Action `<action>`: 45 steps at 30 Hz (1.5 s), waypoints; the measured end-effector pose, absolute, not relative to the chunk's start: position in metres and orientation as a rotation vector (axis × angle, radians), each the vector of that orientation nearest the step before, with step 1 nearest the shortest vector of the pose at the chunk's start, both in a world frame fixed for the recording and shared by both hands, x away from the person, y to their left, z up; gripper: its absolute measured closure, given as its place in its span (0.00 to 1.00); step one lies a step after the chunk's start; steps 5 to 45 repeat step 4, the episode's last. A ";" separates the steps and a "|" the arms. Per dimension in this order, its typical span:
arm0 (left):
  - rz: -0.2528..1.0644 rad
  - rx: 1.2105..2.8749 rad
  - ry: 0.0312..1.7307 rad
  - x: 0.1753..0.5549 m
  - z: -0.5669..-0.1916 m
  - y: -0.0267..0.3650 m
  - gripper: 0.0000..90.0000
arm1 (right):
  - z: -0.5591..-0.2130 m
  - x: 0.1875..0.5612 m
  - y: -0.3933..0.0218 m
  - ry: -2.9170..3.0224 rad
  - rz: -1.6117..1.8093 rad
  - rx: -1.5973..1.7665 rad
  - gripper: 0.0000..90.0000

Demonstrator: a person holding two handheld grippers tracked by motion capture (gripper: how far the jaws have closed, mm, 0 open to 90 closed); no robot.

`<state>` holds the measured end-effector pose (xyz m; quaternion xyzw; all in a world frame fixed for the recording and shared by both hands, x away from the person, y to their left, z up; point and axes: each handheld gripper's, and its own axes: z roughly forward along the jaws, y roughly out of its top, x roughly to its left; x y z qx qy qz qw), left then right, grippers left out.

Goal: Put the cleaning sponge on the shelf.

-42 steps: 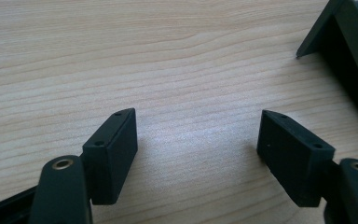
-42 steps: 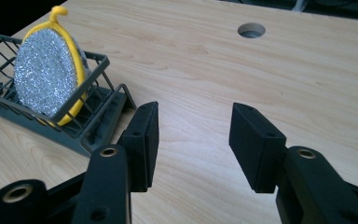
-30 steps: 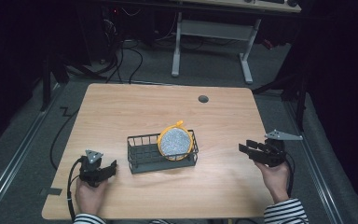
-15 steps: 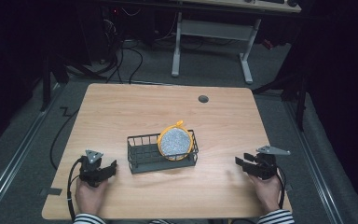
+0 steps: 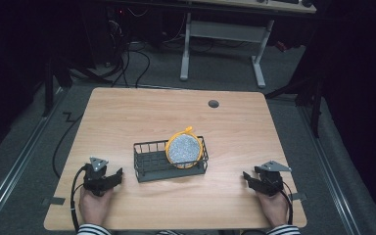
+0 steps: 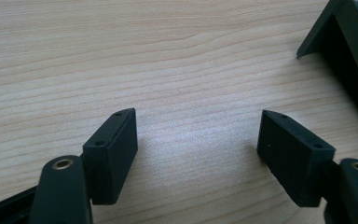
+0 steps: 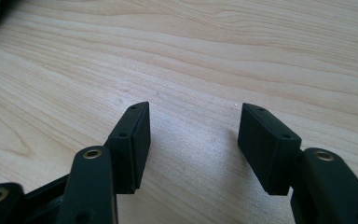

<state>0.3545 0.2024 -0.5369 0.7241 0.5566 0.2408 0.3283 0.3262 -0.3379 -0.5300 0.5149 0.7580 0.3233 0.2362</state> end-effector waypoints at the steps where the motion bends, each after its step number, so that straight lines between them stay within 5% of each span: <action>1: 0.630 1.895 1.457 0.354 -0.537 0.202 0.33 | -0.530 0.326 -0.338 2.080 0.889 1.415 0.49; 45: 0.627 1.893 1.458 0.354 -0.537 0.203 0.33 | -0.530 0.326 -0.338 2.081 0.888 1.415 0.48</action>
